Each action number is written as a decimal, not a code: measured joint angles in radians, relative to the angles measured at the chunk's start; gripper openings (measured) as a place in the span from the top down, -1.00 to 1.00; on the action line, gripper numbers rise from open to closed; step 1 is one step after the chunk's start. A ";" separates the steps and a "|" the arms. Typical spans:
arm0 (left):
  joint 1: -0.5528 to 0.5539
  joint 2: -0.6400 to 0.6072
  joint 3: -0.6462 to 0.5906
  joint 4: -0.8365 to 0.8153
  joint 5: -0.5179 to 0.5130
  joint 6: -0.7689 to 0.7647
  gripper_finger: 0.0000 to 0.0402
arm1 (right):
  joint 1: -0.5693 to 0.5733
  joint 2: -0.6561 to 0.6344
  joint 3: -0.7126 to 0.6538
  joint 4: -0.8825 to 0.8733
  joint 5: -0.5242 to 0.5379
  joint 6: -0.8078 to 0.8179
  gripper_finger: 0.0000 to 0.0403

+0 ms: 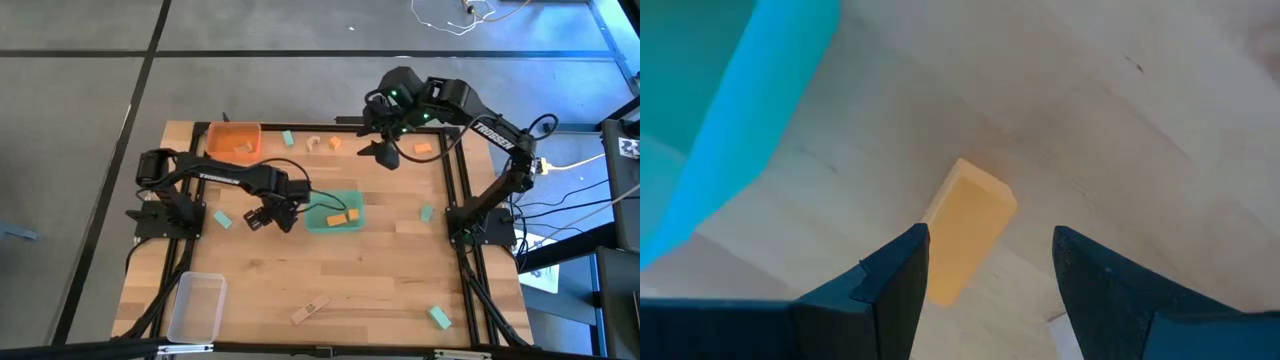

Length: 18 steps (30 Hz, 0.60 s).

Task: Sort & place blocks by color
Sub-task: Put the orange block into the light blue bin

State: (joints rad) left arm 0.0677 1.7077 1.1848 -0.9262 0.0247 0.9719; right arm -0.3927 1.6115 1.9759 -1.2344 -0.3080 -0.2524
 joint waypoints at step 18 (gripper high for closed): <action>0.008 0.019 -0.230 0.247 -0.073 0.137 -0.01 | 0.000 0.000 0.000 -0.008 0.000 -0.074 -0.31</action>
State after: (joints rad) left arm 0.0753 1.7266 0.9550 -0.6793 -0.0483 1.1091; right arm -0.3927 1.6115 1.9759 -1.2423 -0.3079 -0.3268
